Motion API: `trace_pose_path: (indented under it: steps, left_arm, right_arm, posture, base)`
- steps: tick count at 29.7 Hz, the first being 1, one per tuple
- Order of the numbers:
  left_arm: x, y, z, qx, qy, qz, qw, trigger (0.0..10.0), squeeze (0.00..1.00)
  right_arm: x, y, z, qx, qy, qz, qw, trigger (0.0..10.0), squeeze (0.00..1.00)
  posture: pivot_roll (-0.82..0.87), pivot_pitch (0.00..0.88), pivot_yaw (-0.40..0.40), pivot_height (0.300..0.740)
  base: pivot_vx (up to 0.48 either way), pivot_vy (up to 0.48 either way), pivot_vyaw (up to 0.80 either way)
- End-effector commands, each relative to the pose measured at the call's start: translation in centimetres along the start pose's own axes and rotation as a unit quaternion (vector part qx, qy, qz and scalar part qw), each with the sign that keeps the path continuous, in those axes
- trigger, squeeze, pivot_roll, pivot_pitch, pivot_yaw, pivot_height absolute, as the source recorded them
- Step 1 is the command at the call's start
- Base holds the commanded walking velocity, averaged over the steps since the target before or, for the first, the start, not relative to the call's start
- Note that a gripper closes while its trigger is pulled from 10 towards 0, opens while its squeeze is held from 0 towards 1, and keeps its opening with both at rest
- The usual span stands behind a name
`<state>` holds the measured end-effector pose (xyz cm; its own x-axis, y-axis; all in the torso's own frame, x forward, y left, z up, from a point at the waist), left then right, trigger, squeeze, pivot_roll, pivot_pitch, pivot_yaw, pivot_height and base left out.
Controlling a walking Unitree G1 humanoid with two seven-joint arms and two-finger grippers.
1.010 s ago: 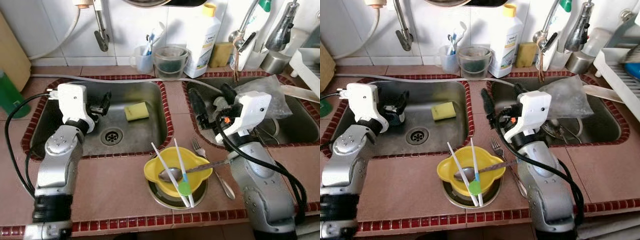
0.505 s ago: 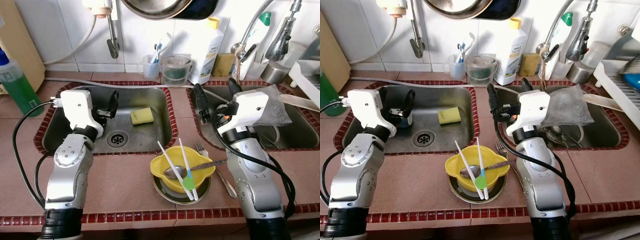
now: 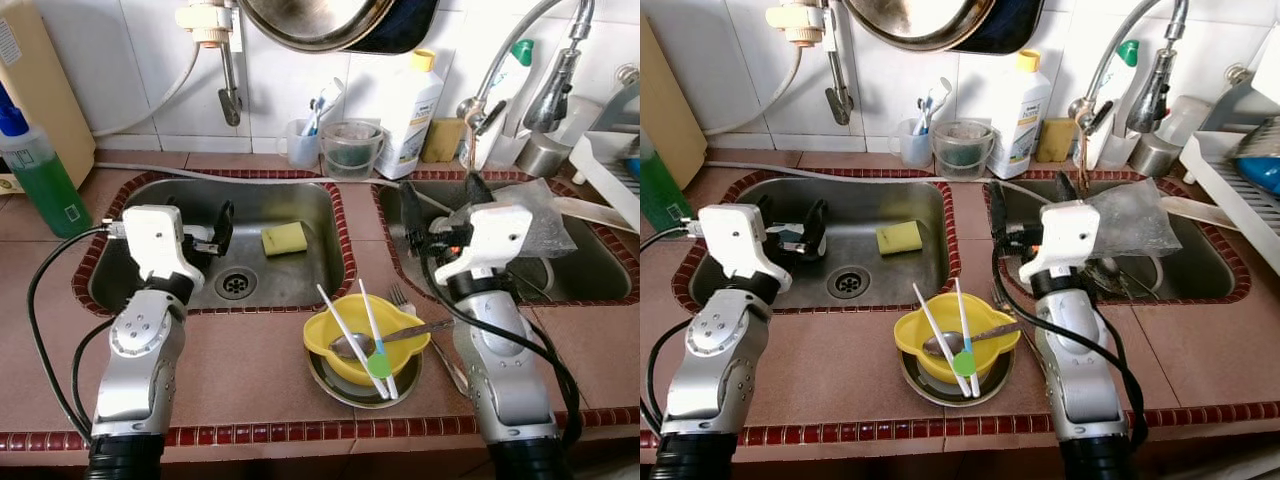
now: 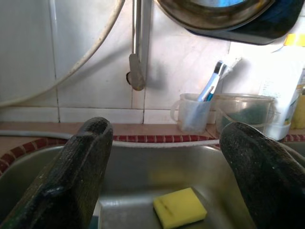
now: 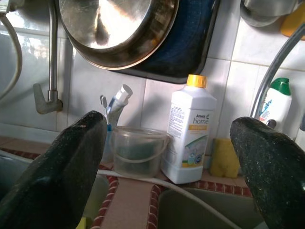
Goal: Kitchen organization
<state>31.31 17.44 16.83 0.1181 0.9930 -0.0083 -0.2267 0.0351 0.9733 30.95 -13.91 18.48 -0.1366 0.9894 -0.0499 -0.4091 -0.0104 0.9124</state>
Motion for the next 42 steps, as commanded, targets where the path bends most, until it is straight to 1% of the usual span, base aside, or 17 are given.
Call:
trace_pose_path:
  steps: [1, 7, 10, 28, 35, 36, 42]
  left_arm:
    - [-0.3, -0.4, -0.1, 0.005, -0.004, 0.004, 1.000, 10.0, 0.00]
    - [-0.5, -0.2, 0.0, -0.004, -0.010, 0.000, 1.000, 10.0, 0.00]
    - [-0.5, -0.2, 0.1, -0.006, -0.012, -0.004, 1.000, 10.0, 0.00]
    - [-0.6, 0.3, 0.4, -0.014, -0.016, 0.002, 1.000, 10.0, 0.00]
    - [-0.9, 0.8, 0.6, -0.026, -0.027, -0.004, 0.999, 10.0, 0.00]
    - [-0.9, 0.8, 0.6, -0.026, -0.028, 0.005, 0.999, 10.0, 0.00]
    - [-0.9, 0.9, 0.6, -0.033, -0.034, 0.018, 0.999, 10.0, 0.00]
  right_arm:
    - [-0.7, -0.1, -0.1, 0.000, -0.014, -0.005, 1.000, 10.0, 0.00]
    - [-0.7, -0.1, -0.1, -0.006, -0.015, -0.008, 1.000, 10.0, 0.00]
    - [-0.6, -0.2, -0.1, -0.008, -0.013, -0.009, 1.000, 10.0, 0.00]
    - [-0.5, -0.4, -0.1, -0.009, -0.010, -0.008, 1.000, 10.0, 0.00]
    - [-0.5, -0.3, -0.1, -0.011, -0.009, -0.008, 1.000, 10.0, 0.00]
    - [-0.5, -0.3, -0.1, -0.011, -0.008, -0.008, 1.000, 10.0, 0.00]
    - [-0.4, -0.5, -0.1, -0.009, -0.008, -0.009, 1.000, 10.0, 0.00]
  posture:
    - [-0.07, 0.000, -0.012, 0.740]
    - [-0.07, 0.000, -0.010, 0.740]
    - [-0.07, 0.000, -0.011, 0.740]
    - [-0.07, 0.000, -0.008, 0.740]
    - [-0.07, 0.000, -0.008, 0.740]
    - [-0.07, 0.000, -0.008, 0.740]
    - [-0.07, 0.000, -0.006, 0.740]
  base:
    - [0.000, 0.000, 0.00]
    - [0.000, 0.000, 0.00]
    - [-0.267, 0.000, 0.00]
    - [-0.272, 0.000, 0.00]
    - [0.000, 0.000, 0.00]
    - [0.000, 0.000, 0.00]
    - [0.000, 0.000, 0.00]
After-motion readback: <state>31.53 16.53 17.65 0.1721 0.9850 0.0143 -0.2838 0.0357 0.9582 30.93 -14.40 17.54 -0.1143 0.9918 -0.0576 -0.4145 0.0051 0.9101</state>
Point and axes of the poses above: a point about 5 cm out from each wrist's last joint towards the gripper, its own z axis pointing out of the wrist towards the gripper, its own y axis along the axis of the wrist's last joint, x = y × z, the point moved 1 cm from there along z, pointing out of the wrist towards the gripper, and after that the axes turned 1 degree about z, right-handed, at the moved point
